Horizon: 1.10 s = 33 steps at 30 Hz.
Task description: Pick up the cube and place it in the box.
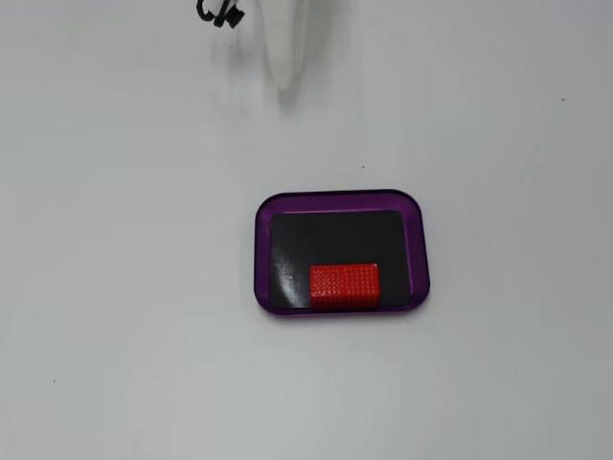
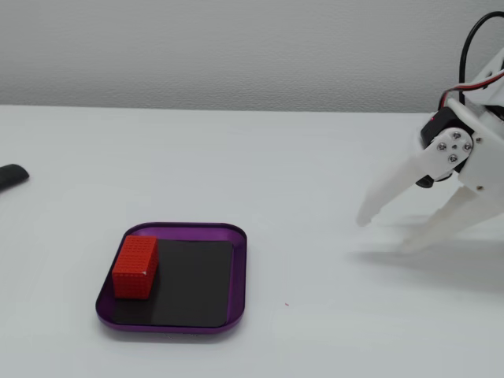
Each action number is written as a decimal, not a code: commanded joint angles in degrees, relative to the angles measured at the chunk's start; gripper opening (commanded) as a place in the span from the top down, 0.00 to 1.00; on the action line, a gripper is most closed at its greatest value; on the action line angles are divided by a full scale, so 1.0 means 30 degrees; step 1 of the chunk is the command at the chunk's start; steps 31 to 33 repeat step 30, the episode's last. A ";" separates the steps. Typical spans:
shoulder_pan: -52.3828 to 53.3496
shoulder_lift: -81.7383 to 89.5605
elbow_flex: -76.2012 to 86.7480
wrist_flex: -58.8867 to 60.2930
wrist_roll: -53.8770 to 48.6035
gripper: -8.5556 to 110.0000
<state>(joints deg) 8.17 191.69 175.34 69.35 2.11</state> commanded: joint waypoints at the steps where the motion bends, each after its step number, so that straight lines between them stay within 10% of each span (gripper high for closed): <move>1: -0.0293 0.0703 0.0205 0.0205 0.0498 0.93; 33: -0.0322 0.0703 0.0205 0.0146 0.0557 0.93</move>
